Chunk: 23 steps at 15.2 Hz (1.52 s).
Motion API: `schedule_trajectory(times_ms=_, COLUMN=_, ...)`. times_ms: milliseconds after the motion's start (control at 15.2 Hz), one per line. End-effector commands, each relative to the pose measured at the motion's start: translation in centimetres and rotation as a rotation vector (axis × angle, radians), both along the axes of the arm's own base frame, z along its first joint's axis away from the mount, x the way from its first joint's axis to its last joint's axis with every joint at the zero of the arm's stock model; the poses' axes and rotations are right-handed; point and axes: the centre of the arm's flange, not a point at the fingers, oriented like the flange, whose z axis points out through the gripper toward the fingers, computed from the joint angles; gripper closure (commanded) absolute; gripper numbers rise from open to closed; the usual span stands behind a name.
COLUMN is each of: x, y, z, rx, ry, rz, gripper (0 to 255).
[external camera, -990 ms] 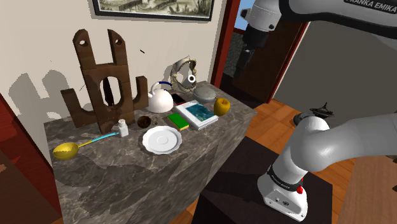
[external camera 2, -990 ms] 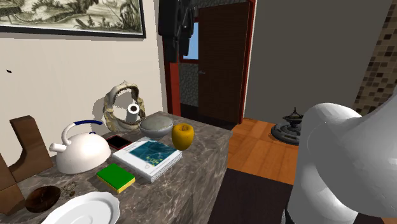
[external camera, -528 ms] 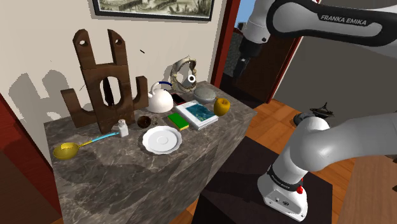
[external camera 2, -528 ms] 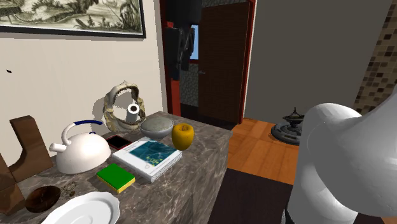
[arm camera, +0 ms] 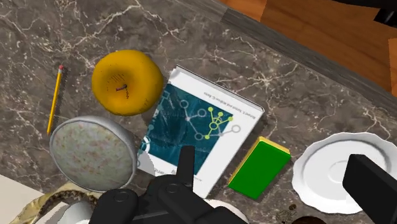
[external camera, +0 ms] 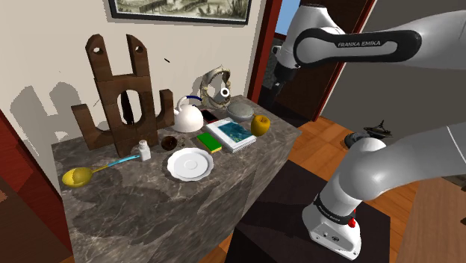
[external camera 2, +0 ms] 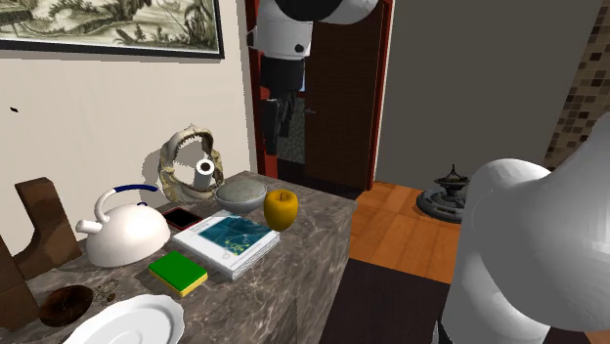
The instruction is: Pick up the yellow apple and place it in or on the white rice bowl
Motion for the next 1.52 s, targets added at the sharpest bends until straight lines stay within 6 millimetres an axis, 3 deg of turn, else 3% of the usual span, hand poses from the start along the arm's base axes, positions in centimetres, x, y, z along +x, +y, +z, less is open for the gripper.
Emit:
schedule_trajectory(times_ms=0, x=0.7, y=-1.9, z=-2.0, rx=-0.006, ry=-0.004, rz=-0.001, gripper=0)
schedule_trajectory(times_ms=1056, x=7.4, y=-15.9, z=-15.6, rx=-0.046, ry=-0.023, rz=-0.014, gripper=0)
schedule_trajectory(times_ms=1452, x=8.0, y=-16.6, z=-18.5, rx=-0.047, ry=-0.023, rz=-0.014, gripper=0)
